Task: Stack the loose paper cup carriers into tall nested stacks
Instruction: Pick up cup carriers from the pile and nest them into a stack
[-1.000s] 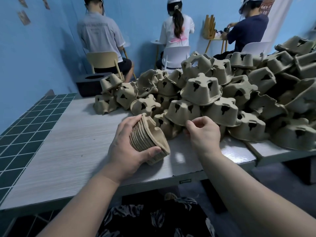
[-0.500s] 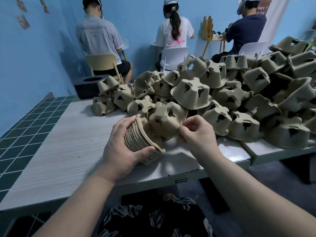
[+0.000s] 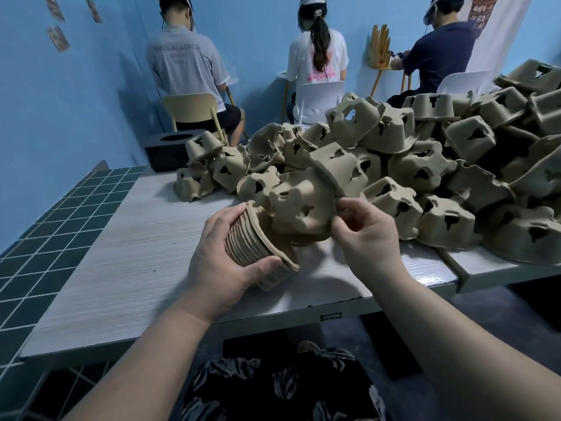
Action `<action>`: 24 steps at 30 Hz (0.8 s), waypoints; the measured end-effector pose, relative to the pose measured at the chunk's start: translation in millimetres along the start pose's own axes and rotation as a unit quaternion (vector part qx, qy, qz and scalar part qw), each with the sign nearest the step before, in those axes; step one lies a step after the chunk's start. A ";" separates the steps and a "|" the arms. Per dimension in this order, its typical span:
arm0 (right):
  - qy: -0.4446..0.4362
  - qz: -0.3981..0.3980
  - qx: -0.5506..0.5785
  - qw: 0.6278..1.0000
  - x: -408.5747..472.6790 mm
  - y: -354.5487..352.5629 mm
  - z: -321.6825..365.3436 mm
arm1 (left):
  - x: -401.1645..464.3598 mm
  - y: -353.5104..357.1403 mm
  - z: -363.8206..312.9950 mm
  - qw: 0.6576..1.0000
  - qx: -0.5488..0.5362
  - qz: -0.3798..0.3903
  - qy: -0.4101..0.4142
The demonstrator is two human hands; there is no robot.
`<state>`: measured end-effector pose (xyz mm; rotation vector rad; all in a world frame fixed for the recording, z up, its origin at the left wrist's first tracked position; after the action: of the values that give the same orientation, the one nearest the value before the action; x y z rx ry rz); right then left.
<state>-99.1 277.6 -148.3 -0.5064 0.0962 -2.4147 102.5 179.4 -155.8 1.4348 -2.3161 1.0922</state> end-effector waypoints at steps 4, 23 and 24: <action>-0.120 -0.009 -0.089 0.989 -9.3 5.0 3.4 | -1.8 -0.5 -3.4 1.000 0.008 -0.013 -0.009; -0.252 0.065 -0.112 0.959 -24.6 13.6 -2.0 | -4.6 -1.6 -2.7 0.999 0.016 -0.023 -0.015; -0.247 0.035 -0.110 0.962 -22.9 12.5 1.4 | -4.8 -1.7 -2.7 0.999 0.016 -0.024 -0.016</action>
<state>-74.9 282.2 -157.1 -1.1703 0.1619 -2.1503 105.8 184.1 -155.6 1.5222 -2.2834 1.1055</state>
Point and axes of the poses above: each hand's wrist, its own x-axis towards the middle knuckle, its own y-axis out of the palm, z = x × y, the point moved 1 cm from there along x, towards the middle knuckle, and after that the axes turned 5 degrees about y, right-handed, at the moved point
